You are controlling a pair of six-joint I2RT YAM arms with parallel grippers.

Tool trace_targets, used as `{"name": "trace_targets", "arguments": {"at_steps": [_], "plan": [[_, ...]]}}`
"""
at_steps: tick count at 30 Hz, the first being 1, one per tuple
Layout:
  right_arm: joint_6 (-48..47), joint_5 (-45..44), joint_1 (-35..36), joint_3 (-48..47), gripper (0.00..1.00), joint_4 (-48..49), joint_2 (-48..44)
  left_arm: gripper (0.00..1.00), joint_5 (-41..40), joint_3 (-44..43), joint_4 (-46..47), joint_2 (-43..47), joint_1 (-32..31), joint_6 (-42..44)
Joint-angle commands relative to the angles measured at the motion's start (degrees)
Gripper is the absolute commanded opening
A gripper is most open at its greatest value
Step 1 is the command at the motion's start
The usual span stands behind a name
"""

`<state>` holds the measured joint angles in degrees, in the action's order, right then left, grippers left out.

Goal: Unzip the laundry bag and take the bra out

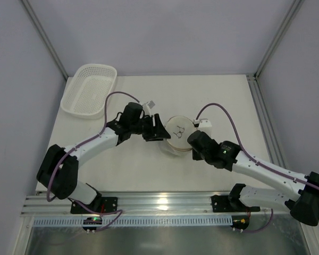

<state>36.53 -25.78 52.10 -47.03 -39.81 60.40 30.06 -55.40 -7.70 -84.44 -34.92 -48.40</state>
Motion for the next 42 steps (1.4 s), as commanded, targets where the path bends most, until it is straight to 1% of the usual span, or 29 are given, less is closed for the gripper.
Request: {"name": "trace_targets", "arguments": {"at_steps": [1,2,4,6,9,10,11,13,17,21,24,28,33,34,35,36,37,38,39,40,41,42], "plan": [[-2.34,0.72,-0.68,1.23,0.04,-0.45,-0.9,0.69,-1.22,-2.44,-0.74,0.07,1.25,4.19],[-2.43,1.25,-0.77,1.41,0.03,-0.18,-1.16,0.99,-1.67,-2.26,-0.73,0.33,1.34,3.85],[-2.52,2.92,-0.68,1.76,0.04,0.61,-1.51,0.99,-2.29,-0.86,-0.12,1.82,1.34,2.36],[-2.87,4.24,-0.68,2.11,0.03,1.92,-1.95,0.99,-4.65,1.07,0.23,3.66,1.34,0.25],[-4.1,8.28,-0.68,3.16,0.04,5.25,-3.27,0.99,-7.56,7.55,0.06,8.76,1.26,-4.85],[-4.54,9.86,-0.77,3.78,0.03,6.4,-3.53,1.0,-7.91,9.06,0.75,11.9,1.17,-7.47],[-4.72,12.4,-0.68,3.87,0.04,7.37,-4.15,0.99,-8.96,10.38,0.94,13.59,1.08,-8.54],[-5.77,14.7,-0.68,4.22,0.03,10.53,-4.59,0.99,-9.84,13.63,1.11,17.97,0.55,-10.47],[-7.88,18.92,-0.68,4.14,0.04,14.93,-5.03,1.0,-10.55,15.84,1.38,22.21,-0.06,-14.95],[-9.64,24.97,-0.59,3.7,0.04,17.57,-4.94,1.0,-10.55,15.67,1.9,22.83,-0.76,-18.03],[-10.52,32.86,-0.68,4.04,0.04,21.17,-5.2,0.99,-10.64,15.67,3.57,22.13,-2.34,-20.93],[-10.96,38.69,-0.59,5.1,0.03,25.66,-5.12,1.0,-10.99,15.49,5.33,19.94,-5.5,-23.75],[-11.48,40.54,-0.33,4.58,0.04,27.33,-3.63,1.0,-11.43,16.02,7.53,16.34,-7.27,-26.48],[-11.66,40.81,-0.24,4.4,0.04,27.33,-2.93,0.99,-11.08,16.11,9.44,15.72,-7.36,-27.18],[-11.92,40.98,-0.15,4.22,0.04,27.24,-2.75,0.98,-10.56,16.11,10.51,15.1,-7.62,-27.53],[-12.1,40.9,0.02,3.96,0.04,27.07,-2.4,0.93,-10.55,16.11,11.47,14.14,-7.71,-27.8],[-12.27,40.81,0.37,3.78,0.04,26.63,-2.05,0.8,-10.73,16.11,13.05,13.7,-7.8,-28.15],[-12.45,40.64,0.46,3.43,0.04,26.28,-1.78,0.73,-10.9,16.11,13.59,13.43,-7.89,-28.24],[-12.63,40.46,0.55,3.26,0.04,25.93,-1.69,0.64,-11.25,16.11,13.85,13.25,-7.8,-28.24],[-12.8,40.2,0.81,3.08,0.04,25.49,-1.6,0.44,-11.6,16.02,13.86,13.17,-7.8,-28.15],[-12.8,39.93,0.9,2.99,0.04,24.62,-1.6,0.35,-12.04,16.02,13.86,12.99,-7.8,-28.06],[-13.06,39.93,0.99,2.9,0.04,24.35,-1.69,0.17,-12.57,16.11,13.6,13.08,-7.8,-27.98]]}}
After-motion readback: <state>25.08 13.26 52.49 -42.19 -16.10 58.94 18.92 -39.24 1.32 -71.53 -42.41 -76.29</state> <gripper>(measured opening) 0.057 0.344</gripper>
